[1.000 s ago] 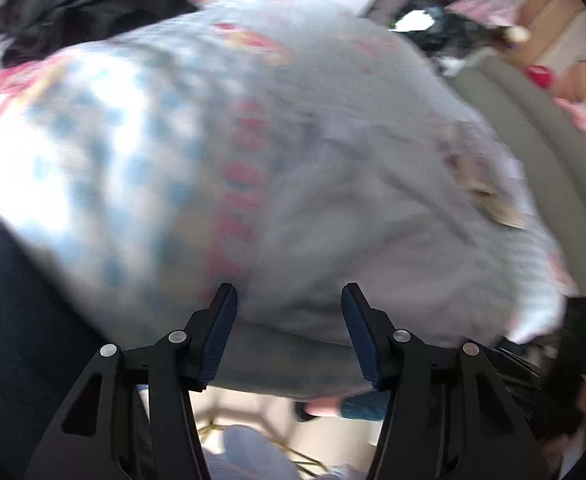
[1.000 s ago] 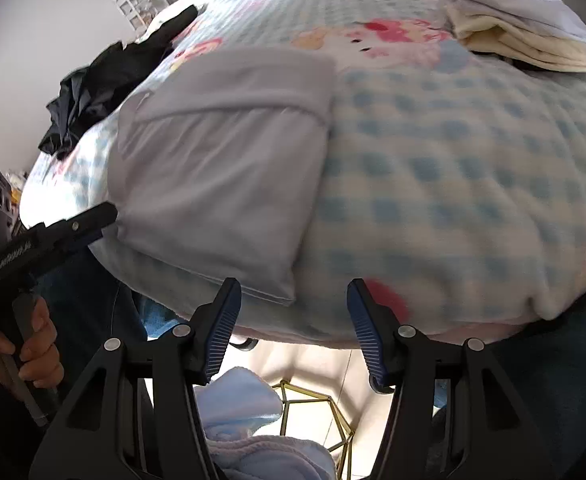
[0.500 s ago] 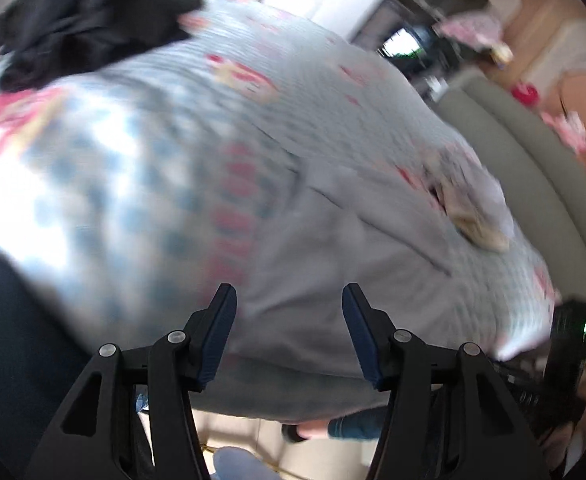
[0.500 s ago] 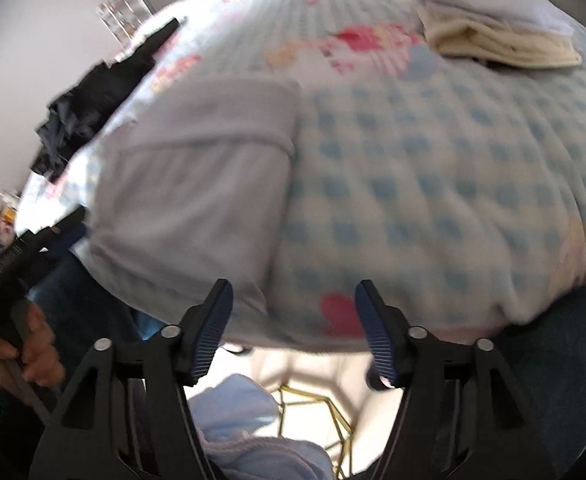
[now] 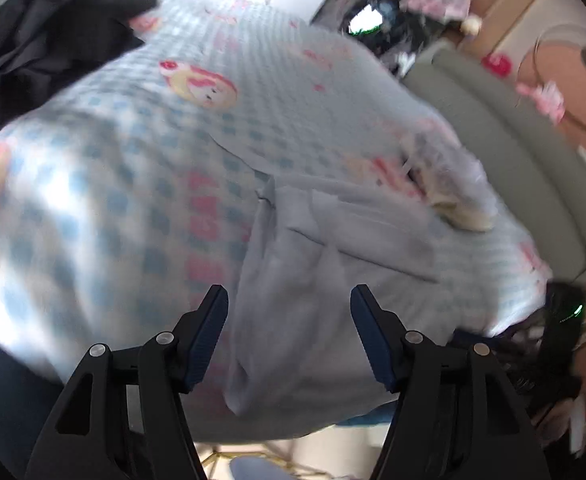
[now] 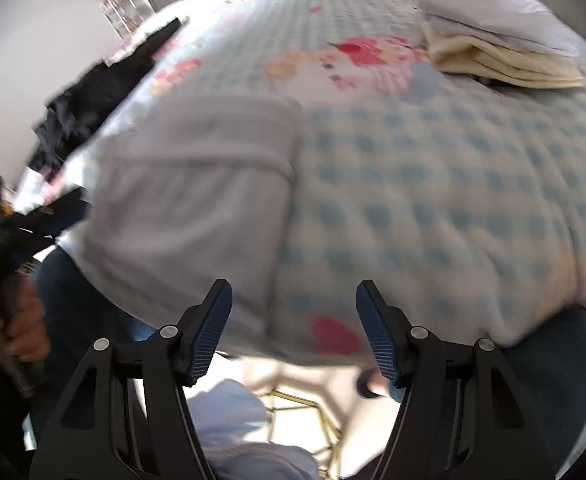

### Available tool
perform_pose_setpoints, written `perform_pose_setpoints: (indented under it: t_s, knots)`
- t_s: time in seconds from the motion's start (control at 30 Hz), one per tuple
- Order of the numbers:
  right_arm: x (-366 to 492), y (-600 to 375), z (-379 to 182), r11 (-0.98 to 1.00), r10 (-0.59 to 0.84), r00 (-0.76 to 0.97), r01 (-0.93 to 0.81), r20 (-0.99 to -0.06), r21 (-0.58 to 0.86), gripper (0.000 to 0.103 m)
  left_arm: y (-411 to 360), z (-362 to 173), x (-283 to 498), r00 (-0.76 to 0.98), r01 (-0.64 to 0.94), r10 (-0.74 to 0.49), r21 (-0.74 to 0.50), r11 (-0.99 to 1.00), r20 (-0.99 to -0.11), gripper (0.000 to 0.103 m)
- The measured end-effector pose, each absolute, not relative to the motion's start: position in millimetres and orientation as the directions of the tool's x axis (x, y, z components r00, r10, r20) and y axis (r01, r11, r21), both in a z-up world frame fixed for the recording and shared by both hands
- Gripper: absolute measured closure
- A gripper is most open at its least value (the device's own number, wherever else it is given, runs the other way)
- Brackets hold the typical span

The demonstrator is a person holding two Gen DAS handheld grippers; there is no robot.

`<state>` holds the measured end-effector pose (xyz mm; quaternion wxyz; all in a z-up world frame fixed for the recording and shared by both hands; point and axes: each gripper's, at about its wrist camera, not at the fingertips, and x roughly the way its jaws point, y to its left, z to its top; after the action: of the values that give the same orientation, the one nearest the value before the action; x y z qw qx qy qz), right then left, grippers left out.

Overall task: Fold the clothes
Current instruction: 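Grasp the folded shirt with both grippers and lift it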

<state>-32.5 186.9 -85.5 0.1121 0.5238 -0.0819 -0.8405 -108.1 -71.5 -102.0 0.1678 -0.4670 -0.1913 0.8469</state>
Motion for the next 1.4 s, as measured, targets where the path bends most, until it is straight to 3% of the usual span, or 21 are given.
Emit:
perform_pose_setpoints:
  t_s: [0.17,0.23,0.3,0.4,0.5,0.57,0.63,0.7,0.8,0.93,1.17,1.4]
  knots:
    - [-72,178,-97,-0.947,-0.322,-0.397,0.111,-0.86,0.303,0.037,-71,-116,-125,-0.482,-0.054,0.339,-0.358,-0.932,-0.808,0.037]
    - [-90,192,-105,-0.945,-0.326,-0.382,0.105,-0.865,0.31,0.037,-84,-118,-127,-0.498,0.018,0.323,-0.382,-0.924,-0.805,0.043]
    - [-98,194,-109,-0.937,-0.347,-0.38,0.109,-0.857,0.332,0.037,-91,-116,-125,-0.509,0.026,0.359,-0.431,-0.902,-0.782,0.043]
    - [-107,195,-119,-0.913,-0.408,-0.389,0.142,-0.826,0.384,0.032,-89,-121,-124,-0.429,-0.094,0.563,-0.585,-0.805,-0.706,0.042]
    - [-118,188,-134,-0.889,-0.458,-0.355,0.159,-0.815,0.429,0.022,-76,-133,-135,-0.367,-0.122,0.575,-0.575,-0.809,-0.731,0.038]
    - [-124,187,-139,-0.875,-0.482,-0.35,0.152,-0.803,0.459,0.022,-74,-139,-140,-0.34,-0.125,0.575,-0.57,-0.812,-0.744,0.038]
    - [-128,187,-139,-0.864,-0.498,-0.36,0.134,-0.789,0.485,0.03,-72,-141,-146,-0.32,-0.128,0.58,-0.572,-0.81,-0.75,0.04]
    - [-128,183,-131,-0.859,-0.505,-0.38,0.134,-0.775,0.494,0.05,-70,-135,-145,-0.325,-0.144,0.574,-0.561,-0.815,-0.751,0.053]
    - [-121,176,-118,-0.873,-0.484,-0.408,0.171,-0.774,0.456,0.054,-61,-127,-145,-0.335,-0.201,0.571,-0.535,-0.82,-0.749,0.066]
    - [-128,178,-133,-0.867,-0.493,-0.371,0.133,-0.787,0.481,0.053,-60,-145,-154,-0.289,-0.16,0.585,-0.565,-0.81,-0.758,0.062]
    - [-122,176,-108,-0.873,-0.482,-0.417,0.159,-0.77,0.46,0.076,-42,-109,-138,-0.383,-0.193,0.523,-0.487,-0.852,-0.762,0.075]
    - [-106,195,-68,-0.884,-0.461,-0.476,0.169,-0.749,0.437,0.077,-24,-77,-126,-0.415,-0.239,0.559,-0.506,-0.829,-0.718,0.078]
